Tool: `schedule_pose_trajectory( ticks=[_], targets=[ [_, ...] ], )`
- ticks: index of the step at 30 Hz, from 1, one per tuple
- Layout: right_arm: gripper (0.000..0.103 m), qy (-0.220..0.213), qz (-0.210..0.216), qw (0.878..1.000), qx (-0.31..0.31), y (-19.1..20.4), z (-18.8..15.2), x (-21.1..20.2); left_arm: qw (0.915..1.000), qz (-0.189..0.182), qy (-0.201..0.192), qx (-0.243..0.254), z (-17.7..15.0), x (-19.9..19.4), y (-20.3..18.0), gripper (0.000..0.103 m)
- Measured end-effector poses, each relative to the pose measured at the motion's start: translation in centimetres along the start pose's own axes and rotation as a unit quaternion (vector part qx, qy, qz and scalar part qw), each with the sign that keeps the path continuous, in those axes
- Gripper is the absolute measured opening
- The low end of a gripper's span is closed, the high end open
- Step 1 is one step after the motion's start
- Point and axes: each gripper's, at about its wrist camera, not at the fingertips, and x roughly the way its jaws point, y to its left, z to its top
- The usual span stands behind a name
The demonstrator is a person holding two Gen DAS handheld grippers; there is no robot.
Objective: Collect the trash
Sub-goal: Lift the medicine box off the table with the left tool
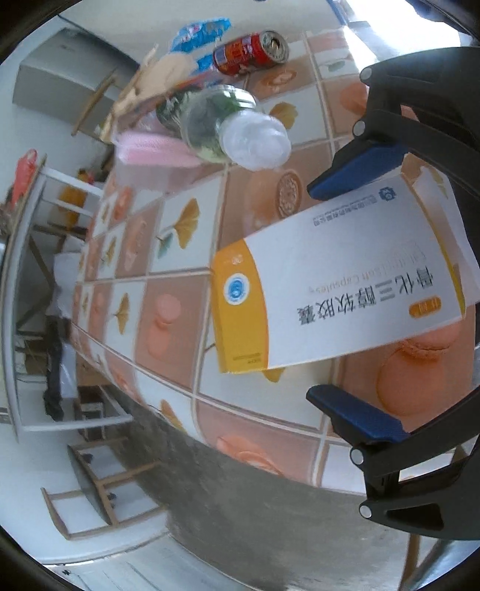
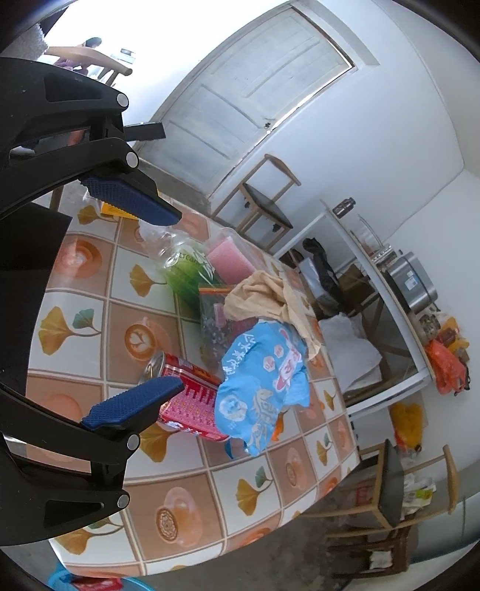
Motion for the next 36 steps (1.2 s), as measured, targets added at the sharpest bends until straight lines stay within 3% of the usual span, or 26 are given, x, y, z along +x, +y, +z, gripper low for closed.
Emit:
schedule_pose_trajectory(
  ticks=[4,14,21,26,29,36],
  targets=[
    [0.08,0.003,0.001,1.0,0.006,-0.1,-0.3,0.1,0.9965,0.058,0.004,0.06,-0.5,0.5,-1.9,0.099],
    [0.08,0.012,0.004,1.0,0.004,0.4,-0.7,0.6,0.9973,0.056,0.013,0.046,-0.1,0.9,-1.3,0.099],
    [0.08,0.028,-0.05,0.998,-0.029,1.4,-0.9,1.0,0.9965,0.072,-0.004,0.043,-0.4,0.8,-1.6,0.099],
    [0.09,0.039,-0.093,0.993,-0.062,2.3,-0.9,1.0,0.9965,0.072,-0.006,0.042,-0.6,0.6,-1.7,0.099],
    [0.096,0.041,-0.117,0.988,-0.09,3.0,-0.8,0.5,0.9971,0.065,-0.008,0.04,-0.7,0.6,-1.6,0.099],
    [0.095,0.024,-0.192,0.968,-0.162,3.7,-1.0,-0.5,0.9971,0.059,-0.019,0.044,-1.1,0.1,-1.5,0.097]
  ],
)
